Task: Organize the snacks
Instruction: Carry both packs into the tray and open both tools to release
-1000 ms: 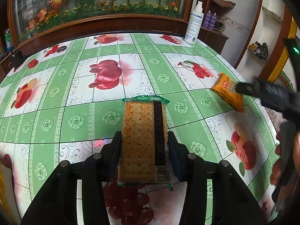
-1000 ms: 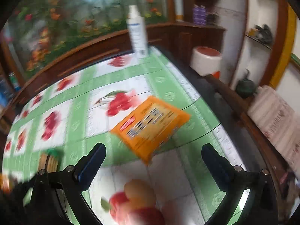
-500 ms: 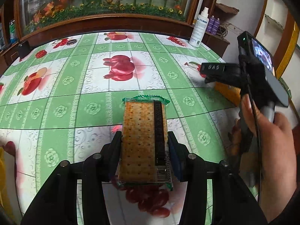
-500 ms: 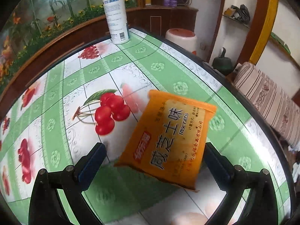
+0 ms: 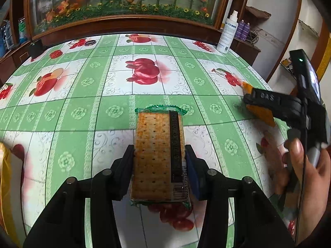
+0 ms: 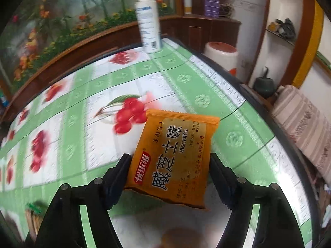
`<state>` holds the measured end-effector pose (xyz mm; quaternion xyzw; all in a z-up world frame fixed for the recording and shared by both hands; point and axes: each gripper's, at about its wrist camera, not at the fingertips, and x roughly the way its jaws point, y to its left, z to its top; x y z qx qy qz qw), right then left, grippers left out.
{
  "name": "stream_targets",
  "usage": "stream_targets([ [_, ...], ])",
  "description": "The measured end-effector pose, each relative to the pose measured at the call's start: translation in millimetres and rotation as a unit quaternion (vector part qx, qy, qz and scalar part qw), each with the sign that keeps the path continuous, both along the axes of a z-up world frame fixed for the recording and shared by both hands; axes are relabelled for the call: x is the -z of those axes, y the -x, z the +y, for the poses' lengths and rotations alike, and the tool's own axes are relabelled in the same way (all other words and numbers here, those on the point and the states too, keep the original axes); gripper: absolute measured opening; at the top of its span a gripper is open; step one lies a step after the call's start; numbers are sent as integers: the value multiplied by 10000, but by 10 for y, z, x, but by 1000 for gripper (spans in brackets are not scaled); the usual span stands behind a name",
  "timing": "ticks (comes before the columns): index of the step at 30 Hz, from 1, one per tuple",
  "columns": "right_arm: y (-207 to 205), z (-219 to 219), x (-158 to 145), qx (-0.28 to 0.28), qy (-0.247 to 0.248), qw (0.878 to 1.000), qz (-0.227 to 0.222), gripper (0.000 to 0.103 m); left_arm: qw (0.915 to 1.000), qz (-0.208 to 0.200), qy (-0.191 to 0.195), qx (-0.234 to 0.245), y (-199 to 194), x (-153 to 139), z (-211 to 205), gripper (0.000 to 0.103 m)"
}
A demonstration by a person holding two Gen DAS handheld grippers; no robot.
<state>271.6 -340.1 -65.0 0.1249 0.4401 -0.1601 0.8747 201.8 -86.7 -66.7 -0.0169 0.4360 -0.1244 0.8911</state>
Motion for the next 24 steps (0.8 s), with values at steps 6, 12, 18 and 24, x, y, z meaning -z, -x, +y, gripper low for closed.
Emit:
stream_targets([
  [6, 457, 227, -69, -601, -431, 9964, -405, 76, 9997, -85, 29, -239, 220, -35, 193, 44],
  [12, 962, 465, -294, -1320, -920, 9830, -880, 76, 9972, -444, 56, -607, 626, -331, 489, 44],
  [18, 1396, 933, -584, -2158, -1207, 9609, -1249, 76, 9914, -807, -27, -1031, 1244, -608, 897, 45],
  [24, 1590, 1559, -788, -2942, -1451, 9342, -1402, 76, 9828, -1023, -77, -1535, 1639, -753, 1360, 45],
])
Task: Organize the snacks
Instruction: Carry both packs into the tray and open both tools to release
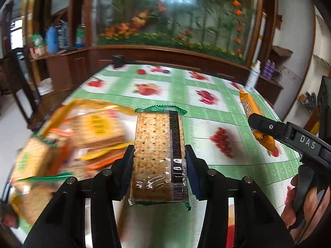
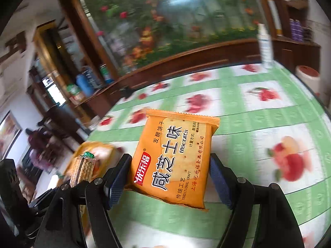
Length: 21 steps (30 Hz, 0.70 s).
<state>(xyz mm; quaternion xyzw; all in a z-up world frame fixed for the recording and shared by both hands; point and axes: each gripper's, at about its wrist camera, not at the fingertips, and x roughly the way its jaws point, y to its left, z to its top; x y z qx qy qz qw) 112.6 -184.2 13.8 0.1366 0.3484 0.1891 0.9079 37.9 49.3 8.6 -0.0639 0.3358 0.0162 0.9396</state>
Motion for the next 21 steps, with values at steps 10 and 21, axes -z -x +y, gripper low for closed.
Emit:
stream_targets([
  [10, 202, 975, -57, -1049, 31, 9944, -78, 75, 9968, -110, -212, -757, 312, -53, 573, 45],
  [21, 238, 1922, -3, -1921, 399, 9805, -75, 75, 9924, 114, -186, -1208, 388, 149, 1020, 45],
])
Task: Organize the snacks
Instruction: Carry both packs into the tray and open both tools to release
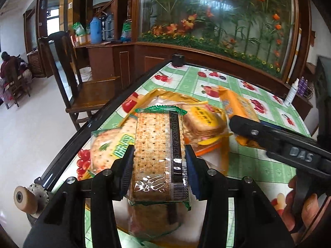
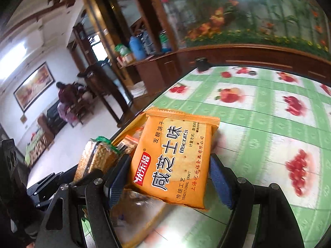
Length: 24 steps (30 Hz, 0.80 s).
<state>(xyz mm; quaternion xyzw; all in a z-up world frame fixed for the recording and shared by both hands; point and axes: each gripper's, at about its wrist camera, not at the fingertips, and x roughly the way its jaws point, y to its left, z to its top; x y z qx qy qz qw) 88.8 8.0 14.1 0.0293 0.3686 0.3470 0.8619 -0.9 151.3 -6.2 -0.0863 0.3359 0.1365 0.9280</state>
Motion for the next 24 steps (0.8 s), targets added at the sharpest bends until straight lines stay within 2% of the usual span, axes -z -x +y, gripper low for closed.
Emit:
stream_targets([
  [6, -133, 492, 78, -253, 347, 9990, -95, 76, 9999, 113, -43, 6, -96, 78, 95, 46],
  [10, -224, 703, 116, -315, 568, 9977, -209, 76, 10000, 39, -56, -6, -94, 67, 123, 48],
  [11, -255, 744, 134, -326, 620, 9973, -220, 76, 10000, 28, -39, -9, -88, 63, 132, 51],
  [15, -307, 804, 177, -341, 730, 9965, -232, 76, 10000, 0, 6, -3, -74, 69, 150, 79],
  [16, -317, 814, 181, -356, 736, 9964, -225, 75, 10000, 9, 14, -15, -83, 69, 152, 82],
  [22, -338, 802, 170, -387, 680, 9967, -226, 77, 9999, 118, -50, -86, -107, 55, 134, 84],
  [24, -341, 731, 130, -350, 512, 9979, -200, 87, 9998, 137, -25, -109, -95, 46, 146, 84],
])
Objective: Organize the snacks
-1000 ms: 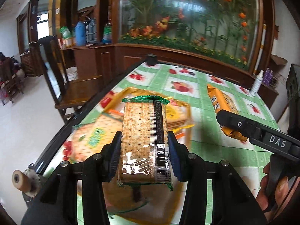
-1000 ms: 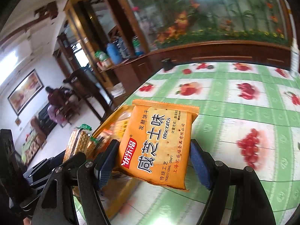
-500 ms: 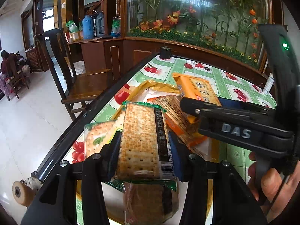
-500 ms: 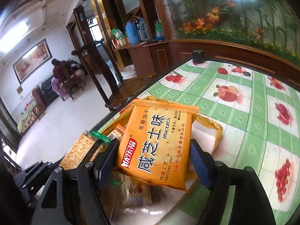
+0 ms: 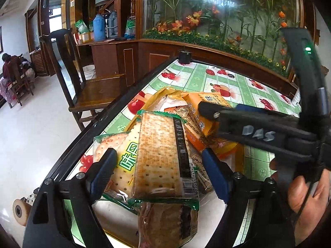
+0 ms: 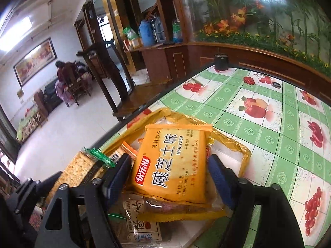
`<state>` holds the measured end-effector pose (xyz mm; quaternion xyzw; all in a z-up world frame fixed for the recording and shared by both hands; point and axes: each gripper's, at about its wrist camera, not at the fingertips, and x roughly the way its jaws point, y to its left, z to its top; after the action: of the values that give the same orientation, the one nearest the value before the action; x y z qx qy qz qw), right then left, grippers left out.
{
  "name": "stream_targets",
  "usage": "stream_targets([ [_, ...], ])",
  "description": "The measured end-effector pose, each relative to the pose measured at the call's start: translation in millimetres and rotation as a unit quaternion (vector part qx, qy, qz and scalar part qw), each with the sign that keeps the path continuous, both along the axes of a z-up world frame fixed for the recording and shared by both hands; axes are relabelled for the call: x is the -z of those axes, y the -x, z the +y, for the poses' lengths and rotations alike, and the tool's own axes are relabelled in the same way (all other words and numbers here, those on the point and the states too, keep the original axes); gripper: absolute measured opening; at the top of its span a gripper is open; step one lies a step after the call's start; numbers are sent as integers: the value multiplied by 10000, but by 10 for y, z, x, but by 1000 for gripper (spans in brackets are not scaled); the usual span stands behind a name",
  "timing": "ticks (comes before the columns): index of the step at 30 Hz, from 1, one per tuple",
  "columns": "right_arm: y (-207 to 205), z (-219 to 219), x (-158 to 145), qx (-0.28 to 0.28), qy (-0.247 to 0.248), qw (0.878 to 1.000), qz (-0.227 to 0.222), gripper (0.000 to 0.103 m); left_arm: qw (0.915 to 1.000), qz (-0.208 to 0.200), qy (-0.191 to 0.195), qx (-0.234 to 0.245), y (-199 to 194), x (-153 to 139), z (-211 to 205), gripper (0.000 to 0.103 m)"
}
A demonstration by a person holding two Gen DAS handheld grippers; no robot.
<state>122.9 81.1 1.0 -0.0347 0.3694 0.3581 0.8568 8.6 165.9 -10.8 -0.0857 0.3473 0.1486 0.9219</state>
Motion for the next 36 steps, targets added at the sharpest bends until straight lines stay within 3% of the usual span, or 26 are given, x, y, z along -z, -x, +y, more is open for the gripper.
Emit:
stream_targets([
  [9, 120, -330, -224, 248, -405, 9988, -124, 101, 9996, -243, 31, -152, 196, -144, 50, 85],
  [23, 680, -707, -409, 298, -476, 9976, -410, 103, 9977, -529, -291, -300, 663, -356, -48, 85],
  [36, 1147, -737, -381, -311, -172, 9963, -777, 103, 9972, -590, -421, -185, 922, -344, -121, 85],
])
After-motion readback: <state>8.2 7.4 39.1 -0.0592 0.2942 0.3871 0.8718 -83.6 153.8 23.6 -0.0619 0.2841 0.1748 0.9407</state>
